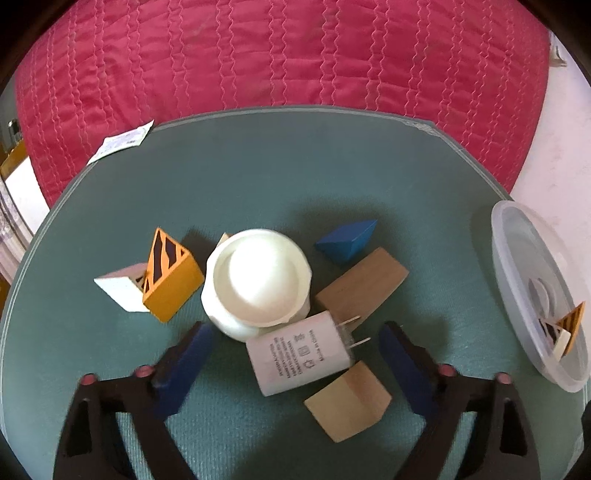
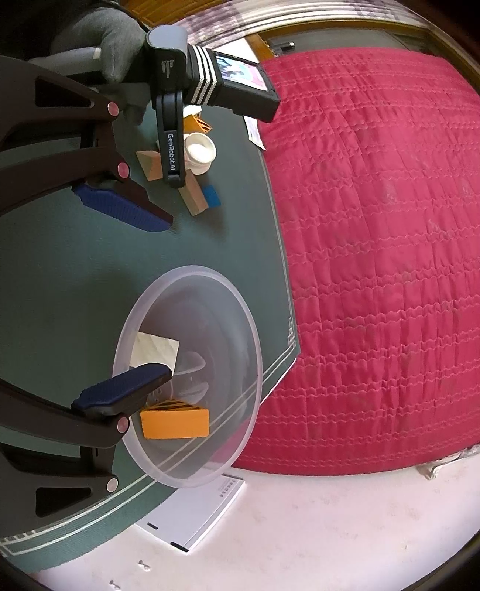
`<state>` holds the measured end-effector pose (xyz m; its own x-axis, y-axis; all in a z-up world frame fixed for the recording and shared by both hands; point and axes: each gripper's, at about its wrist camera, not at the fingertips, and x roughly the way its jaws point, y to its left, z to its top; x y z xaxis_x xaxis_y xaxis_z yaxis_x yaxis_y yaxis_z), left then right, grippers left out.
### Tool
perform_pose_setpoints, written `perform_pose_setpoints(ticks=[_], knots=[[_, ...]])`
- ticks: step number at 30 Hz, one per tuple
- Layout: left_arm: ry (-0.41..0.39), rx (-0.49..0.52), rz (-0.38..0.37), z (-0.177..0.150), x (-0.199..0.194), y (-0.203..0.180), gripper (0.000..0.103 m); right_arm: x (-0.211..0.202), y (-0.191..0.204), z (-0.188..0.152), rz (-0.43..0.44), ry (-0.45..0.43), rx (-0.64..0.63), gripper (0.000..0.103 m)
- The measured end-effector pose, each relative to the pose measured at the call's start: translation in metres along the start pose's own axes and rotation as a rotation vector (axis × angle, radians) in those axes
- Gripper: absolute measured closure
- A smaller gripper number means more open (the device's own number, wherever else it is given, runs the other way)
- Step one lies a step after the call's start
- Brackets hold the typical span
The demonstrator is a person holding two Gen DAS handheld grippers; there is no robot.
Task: Organize rigid objects
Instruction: 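Close the left tool around the white plug charger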
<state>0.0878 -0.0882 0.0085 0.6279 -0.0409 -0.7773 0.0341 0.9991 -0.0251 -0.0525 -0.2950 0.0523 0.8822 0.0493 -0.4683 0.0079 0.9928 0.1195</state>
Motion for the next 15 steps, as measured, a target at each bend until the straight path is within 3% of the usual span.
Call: perform_pose_setpoints(ticks=[6,15], knots=[[-0.013,-0.004,-0.017,-0.002,-0.005,0.004,0.038,0.0,0.003,0.0,0.006,0.008,-0.009,0.028],[-0.018,-0.006,-0.056,-0.016,-0.021,0.018,0.039,0.004,0.012,-0.003,0.056,0.052,-0.031,0.028]])
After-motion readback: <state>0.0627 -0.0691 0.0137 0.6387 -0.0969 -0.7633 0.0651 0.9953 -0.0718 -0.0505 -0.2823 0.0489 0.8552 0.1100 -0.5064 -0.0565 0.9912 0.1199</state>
